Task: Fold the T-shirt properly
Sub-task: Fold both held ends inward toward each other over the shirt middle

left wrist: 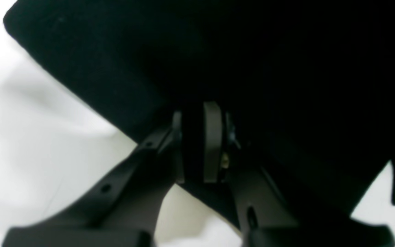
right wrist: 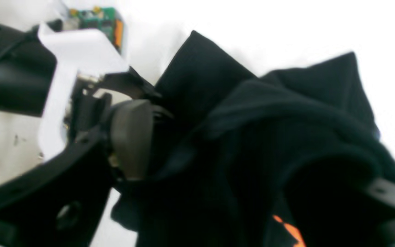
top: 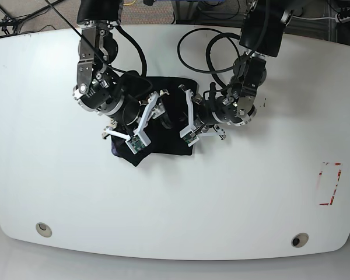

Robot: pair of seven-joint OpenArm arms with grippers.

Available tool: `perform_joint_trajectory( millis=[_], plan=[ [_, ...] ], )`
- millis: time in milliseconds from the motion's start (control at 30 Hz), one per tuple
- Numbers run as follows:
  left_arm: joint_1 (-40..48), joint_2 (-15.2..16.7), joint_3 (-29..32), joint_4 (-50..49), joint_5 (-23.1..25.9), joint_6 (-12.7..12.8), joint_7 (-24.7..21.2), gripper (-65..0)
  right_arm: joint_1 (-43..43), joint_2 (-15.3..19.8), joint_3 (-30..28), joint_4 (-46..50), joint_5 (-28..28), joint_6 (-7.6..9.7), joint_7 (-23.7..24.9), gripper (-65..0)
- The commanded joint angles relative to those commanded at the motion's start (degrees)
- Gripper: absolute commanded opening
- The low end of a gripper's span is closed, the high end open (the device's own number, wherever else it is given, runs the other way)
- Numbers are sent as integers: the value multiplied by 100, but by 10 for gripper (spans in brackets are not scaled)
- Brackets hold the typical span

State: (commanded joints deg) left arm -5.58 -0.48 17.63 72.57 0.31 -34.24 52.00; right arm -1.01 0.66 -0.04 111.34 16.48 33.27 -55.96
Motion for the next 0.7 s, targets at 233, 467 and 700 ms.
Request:
perform_joint_trajectory(
  millis=[233, 467, 700],
  plan=[
    [-9, 79, -475, 18, -18, -35, 0, -519, -9, 123, -422, 79, -26, 0, 0, -212],
    [-123, 220, -870, 97, -246, -35, -9, -447, 18, 422, -862, 88, -35, 0, -9, -212],
    [-193, 62, -888, 105, -932, -35, -9, -446, 44, 677, -958, 237, 0, 9, -9, -212]
  ],
)
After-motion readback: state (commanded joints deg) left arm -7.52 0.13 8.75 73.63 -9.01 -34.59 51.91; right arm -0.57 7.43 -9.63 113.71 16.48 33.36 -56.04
